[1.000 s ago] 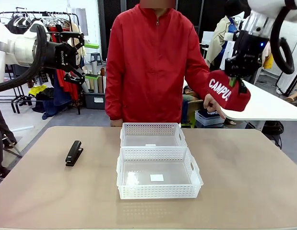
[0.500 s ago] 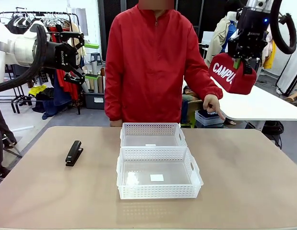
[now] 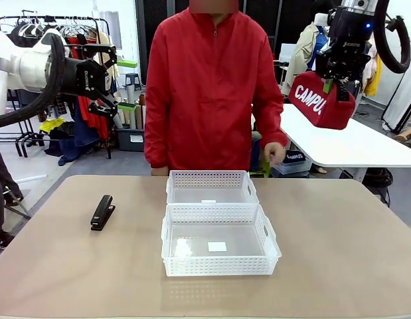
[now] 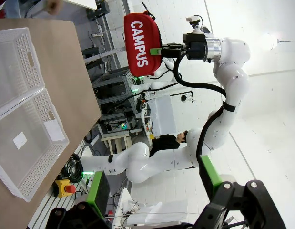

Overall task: Distribute items into two baskets.
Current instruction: Move the picked Pencil pouch towards the Organizing basket indicated by the person, stopping as directed.

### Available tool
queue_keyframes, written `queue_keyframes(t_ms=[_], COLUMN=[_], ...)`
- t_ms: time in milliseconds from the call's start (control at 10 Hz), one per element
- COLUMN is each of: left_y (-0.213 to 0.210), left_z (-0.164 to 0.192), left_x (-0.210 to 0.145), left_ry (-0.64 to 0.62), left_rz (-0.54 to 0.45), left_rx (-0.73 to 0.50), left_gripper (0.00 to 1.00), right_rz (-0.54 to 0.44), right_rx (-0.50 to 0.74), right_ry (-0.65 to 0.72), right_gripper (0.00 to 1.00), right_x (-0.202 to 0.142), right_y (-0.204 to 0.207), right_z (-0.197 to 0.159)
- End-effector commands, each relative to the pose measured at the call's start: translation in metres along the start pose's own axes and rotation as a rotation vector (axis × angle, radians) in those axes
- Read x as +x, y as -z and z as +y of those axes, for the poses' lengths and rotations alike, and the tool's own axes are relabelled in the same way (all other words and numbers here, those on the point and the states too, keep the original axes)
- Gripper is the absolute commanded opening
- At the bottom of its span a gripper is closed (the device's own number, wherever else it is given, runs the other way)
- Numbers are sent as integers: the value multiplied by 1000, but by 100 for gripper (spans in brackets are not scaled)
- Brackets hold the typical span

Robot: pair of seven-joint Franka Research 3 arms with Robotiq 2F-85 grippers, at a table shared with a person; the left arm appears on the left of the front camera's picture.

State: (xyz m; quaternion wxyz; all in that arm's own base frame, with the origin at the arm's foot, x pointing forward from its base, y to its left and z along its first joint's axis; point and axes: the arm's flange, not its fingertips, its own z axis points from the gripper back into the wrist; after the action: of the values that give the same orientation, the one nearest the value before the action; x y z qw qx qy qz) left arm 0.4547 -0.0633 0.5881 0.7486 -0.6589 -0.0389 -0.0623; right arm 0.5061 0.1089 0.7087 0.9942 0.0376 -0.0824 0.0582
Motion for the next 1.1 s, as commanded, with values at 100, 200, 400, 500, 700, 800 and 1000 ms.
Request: queue_keyframes(t_ms=[100, 200, 400, 500, 700, 800, 1000], left_y=[-1, -1, -1, -1, -1, -1, -1], left_z=[-1, -1, -1, -1, -1, -1, -1], left_x=[0, 0, 0, 0, 0, 0, 0], left_ry=[-3, -3, -3, -3, -3, -3, -3], left_rz=[-1, -1, -1, -1, -1, -1, -1], left_rx=[-2, -2, -2, -2, -2, -2, -2], left_gripper=[100, 100, 100, 100, 100, 100, 100], right_rz=[-3, -3, -3, -3, -3, -3, -3], right_rx=[-1, -1, -1, -1, -1, -1, -1], right_ry=[0, 0, 0, 0, 0, 0, 0], right_gripper=[0, 0, 0, 0, 0, 0, 0], right_x=[-2, -2, -2, -2, -2, -2, -2], right_y=[-2, -2, -2, -2, -2, -2, -2], right_z=[0, 0, 0, 0, 0, 0, 0])
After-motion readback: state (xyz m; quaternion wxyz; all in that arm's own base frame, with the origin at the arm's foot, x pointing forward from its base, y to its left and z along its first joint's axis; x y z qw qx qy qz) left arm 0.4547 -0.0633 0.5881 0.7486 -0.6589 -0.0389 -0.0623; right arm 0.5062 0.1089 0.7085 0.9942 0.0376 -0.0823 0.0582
